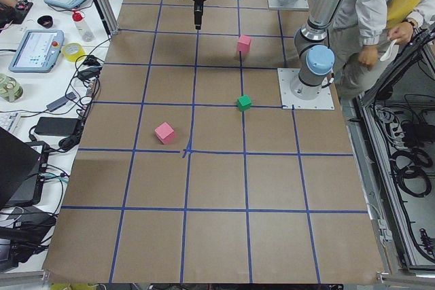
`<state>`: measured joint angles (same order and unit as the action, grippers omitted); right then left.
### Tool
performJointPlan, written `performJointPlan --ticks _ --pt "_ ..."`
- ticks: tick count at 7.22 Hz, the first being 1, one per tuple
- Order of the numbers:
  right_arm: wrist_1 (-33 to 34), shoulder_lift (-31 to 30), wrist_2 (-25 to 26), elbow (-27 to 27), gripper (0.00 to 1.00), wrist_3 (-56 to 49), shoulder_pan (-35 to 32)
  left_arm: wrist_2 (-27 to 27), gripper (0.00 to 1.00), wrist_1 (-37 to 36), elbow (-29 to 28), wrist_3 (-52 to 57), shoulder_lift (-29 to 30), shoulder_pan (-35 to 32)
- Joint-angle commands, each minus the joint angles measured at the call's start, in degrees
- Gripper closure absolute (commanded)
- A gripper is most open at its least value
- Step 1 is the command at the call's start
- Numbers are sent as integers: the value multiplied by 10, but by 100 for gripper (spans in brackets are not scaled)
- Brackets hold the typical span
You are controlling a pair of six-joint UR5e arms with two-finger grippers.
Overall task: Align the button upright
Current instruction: 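Move the right gripper over the pink bin toward the yellow-capped button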
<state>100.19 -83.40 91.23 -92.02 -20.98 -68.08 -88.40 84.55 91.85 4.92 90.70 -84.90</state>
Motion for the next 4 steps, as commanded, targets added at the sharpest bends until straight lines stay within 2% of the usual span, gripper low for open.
performJointPlan --ticks 1,3,4 --pt "119 50 -4 -54 0 -81 67 -1 0 0 0 0 0 0" --pt "274 76 -2 -147 0 -91 105 0 0 0 0 0 0 0" --pt "287 90 -7 -165 0 -115 121 0 0 1 0 0 0 0"
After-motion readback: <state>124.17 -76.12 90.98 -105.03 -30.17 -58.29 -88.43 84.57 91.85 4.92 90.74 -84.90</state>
